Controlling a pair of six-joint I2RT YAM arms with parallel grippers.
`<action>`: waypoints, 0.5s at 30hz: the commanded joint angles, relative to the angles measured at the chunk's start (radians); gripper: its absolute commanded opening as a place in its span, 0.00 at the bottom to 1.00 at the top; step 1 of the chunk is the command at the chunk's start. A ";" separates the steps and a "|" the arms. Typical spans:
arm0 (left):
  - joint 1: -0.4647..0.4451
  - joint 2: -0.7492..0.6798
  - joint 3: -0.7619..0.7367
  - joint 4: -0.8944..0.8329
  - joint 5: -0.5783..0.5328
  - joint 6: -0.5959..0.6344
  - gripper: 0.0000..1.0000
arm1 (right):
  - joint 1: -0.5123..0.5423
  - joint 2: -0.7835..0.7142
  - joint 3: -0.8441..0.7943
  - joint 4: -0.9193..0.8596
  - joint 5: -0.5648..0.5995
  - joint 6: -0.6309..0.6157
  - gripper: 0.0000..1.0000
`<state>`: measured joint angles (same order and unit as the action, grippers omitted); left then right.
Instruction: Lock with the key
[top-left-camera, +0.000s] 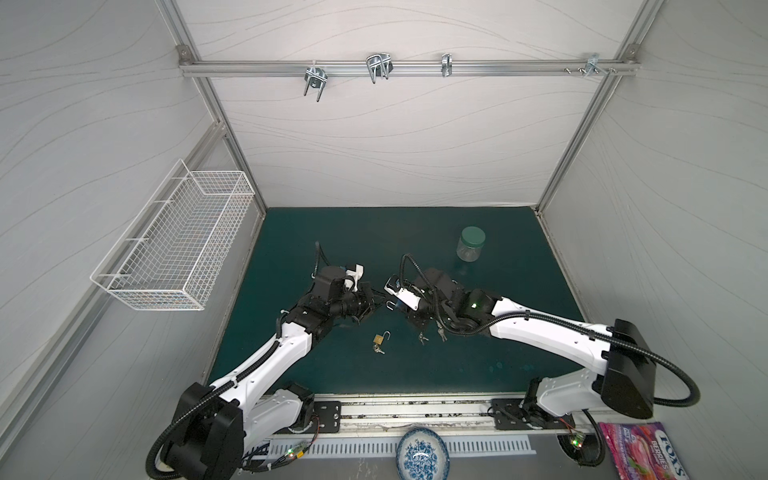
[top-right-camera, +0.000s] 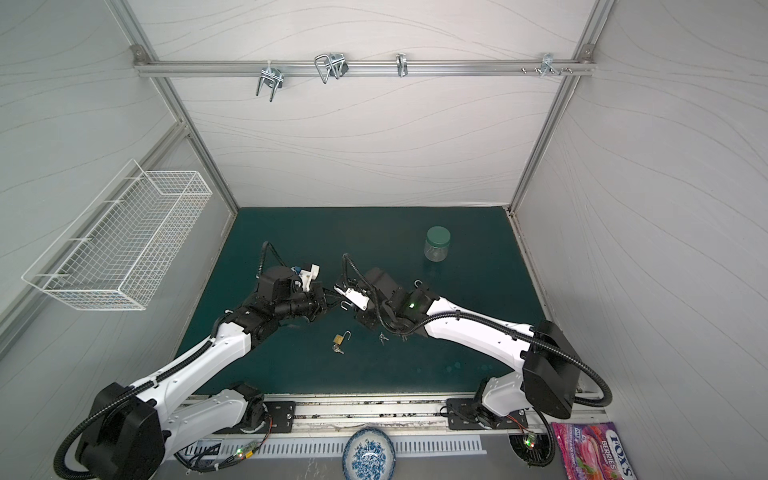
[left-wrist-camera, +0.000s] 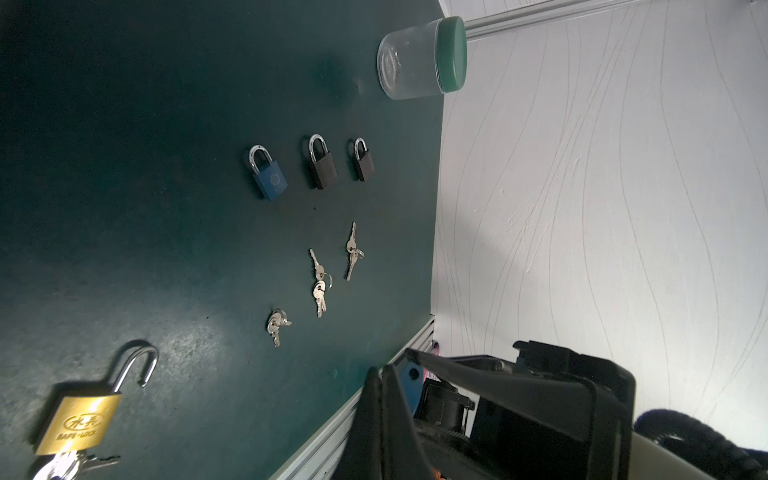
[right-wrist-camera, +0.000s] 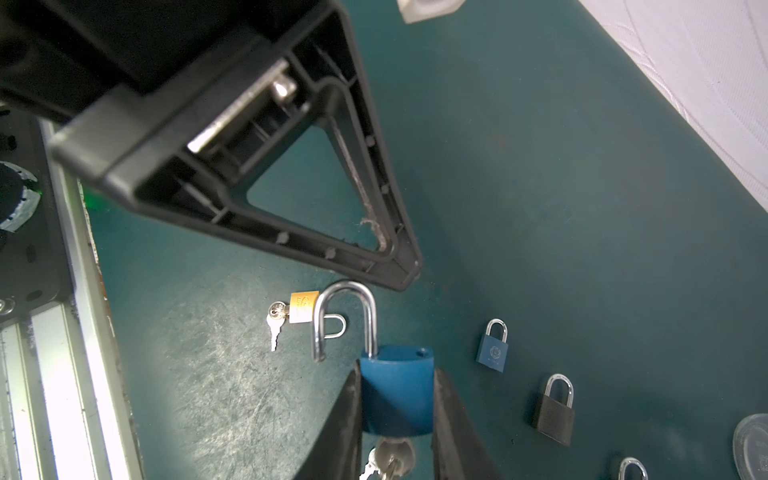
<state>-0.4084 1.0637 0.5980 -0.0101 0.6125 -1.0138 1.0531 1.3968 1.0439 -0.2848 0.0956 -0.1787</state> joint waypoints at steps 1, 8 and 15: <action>-0.004 -0.025 0.055 0.002 -0.004 0.036 0.00 | -0.005 -0.062 -0.008 0.024 -0.020 0.021 0.15; -0.004 -0.055 0.071 0.016 0.017 0.057 0.43 | -0.014 -0.077 -0.013 0.001 -0.025 0.038 0.12; -0.015 -0.070 0.069 0.033 0.034 0.058 0.48 | -0.018 -0.077 -0.016 0.010 -0.025 0.049 0.12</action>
<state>-0.4107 1.0046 0.6281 -0.0174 0.6243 -0.9688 1.0401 1.3365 1.0336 -0.2855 0.0849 -0.1432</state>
